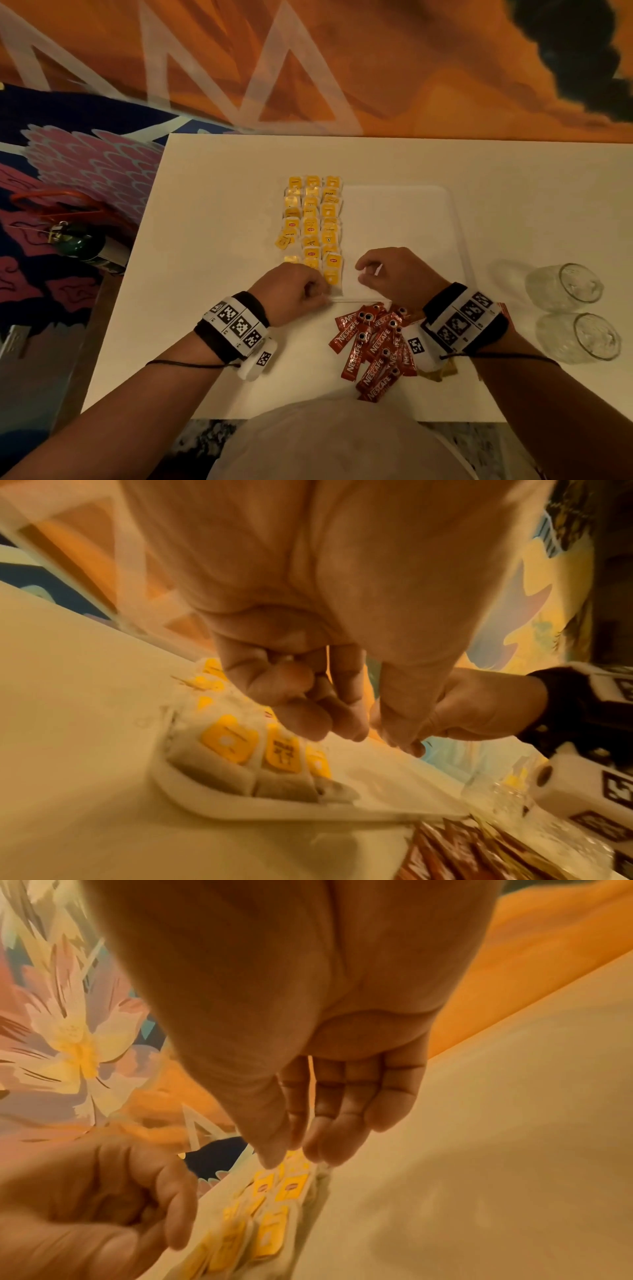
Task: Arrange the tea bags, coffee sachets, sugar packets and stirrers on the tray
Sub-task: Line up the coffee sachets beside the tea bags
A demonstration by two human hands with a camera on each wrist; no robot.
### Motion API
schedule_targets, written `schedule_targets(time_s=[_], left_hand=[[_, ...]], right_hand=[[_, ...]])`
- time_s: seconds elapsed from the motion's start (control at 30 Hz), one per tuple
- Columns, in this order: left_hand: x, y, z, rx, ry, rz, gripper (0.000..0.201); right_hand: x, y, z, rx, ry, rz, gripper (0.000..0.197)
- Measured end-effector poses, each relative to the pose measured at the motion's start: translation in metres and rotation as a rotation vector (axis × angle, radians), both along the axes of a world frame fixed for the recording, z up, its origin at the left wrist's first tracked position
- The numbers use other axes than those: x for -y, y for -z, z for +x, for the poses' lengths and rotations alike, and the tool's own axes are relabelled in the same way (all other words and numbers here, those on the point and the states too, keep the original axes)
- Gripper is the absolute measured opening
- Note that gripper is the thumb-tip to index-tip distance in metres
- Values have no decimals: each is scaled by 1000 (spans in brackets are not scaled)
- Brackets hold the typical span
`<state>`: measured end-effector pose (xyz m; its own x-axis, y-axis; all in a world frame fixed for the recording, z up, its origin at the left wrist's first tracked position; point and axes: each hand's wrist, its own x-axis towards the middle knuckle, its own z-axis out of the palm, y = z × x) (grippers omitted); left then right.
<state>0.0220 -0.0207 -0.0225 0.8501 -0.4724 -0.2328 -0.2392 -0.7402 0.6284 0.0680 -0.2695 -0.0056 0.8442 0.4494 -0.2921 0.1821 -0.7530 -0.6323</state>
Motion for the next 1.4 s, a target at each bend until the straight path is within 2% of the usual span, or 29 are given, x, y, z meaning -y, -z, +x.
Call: schedule_targets(time_s=[0.07,0.17,0.27,0.37,0.47,0.67,0.77,1.0,1.13,1.23,1.4], left_hand=[[10,0,-6,-35,14,29,19],[27,7,-14,-44,52,134,33],[44,11,-21,-38,87,233,34],[57,12,-26,-4,132,320,39],[67,13,-28,35,126,344,46],[89,12,-34,60,59,388,58],[94,15,-33,37,5,373,54],[101,17,-32,-89,-126,293,29],[99,15,-29,-191,-204,253,21],[95,14,-27,-243,-252,173,16],[86,7,-25,-354,-332,-61,14]], right_hand=[[15,-5,-5,11,-18,-34,20],[37,-9,-16,44,-63,-190,24],[54,-11,-30,35,-130,-344,29],[59,-8,-44,-25,-214,-359,34],[59,0,-59,-3,-328,-354,50],[51,11,-62,41,-436,-343,54],[50,16,-60,96,-436,-356,46],[57,22,-54,141,-401,-334,40],[60,24,-53,114,-365,-281,32],[64,23,-50,65,-345,-222,28],[74,20,-43,31,-321,-149,26]])
